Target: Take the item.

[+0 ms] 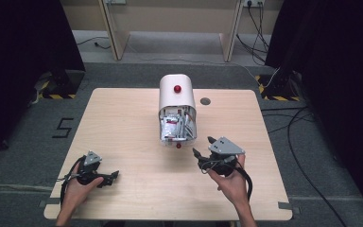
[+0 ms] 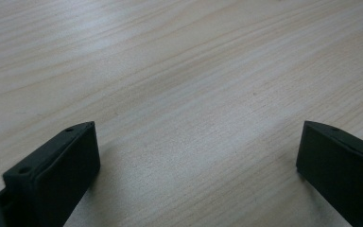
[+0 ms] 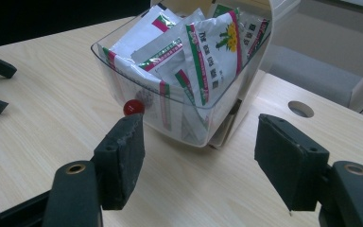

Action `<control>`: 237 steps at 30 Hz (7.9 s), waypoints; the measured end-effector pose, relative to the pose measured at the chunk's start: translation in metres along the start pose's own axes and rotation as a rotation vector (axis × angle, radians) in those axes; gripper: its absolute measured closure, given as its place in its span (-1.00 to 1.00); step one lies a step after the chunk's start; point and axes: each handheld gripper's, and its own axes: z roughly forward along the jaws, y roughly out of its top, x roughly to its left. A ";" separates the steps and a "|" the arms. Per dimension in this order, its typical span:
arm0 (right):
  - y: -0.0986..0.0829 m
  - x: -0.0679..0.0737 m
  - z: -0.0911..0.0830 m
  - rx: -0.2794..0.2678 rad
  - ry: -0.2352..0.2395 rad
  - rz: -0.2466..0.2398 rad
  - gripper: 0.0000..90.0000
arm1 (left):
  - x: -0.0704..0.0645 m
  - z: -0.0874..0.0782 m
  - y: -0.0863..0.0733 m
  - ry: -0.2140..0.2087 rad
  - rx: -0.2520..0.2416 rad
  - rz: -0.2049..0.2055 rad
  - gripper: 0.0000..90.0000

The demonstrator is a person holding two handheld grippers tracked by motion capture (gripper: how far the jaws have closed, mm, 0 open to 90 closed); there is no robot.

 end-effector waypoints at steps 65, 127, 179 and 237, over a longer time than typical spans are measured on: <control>0.042 0.001 0.054 0.015 -0.106 -0.130 0.26 | 0.000 0.000 0.000 0.001 0.001 0.001 -1.00; 0.028 -0.047 -0.012 -0.158 -0.135 -0.013 0.94 | 0.000 0.000 0.000 0.001 0.000 0.000 -1.00; -0.053 -0.073 0.023 0.010 -0.165 0.099 0.93 | 0.002 -0.005 -0.005 0.005 -0.002 -0.005 -1.00; -0.088 -0.090 0.043 0.128 -0.189 0.167 0.83 | 0.003 -0.007 -0.007 0.003 0.000 -0.003 -1.00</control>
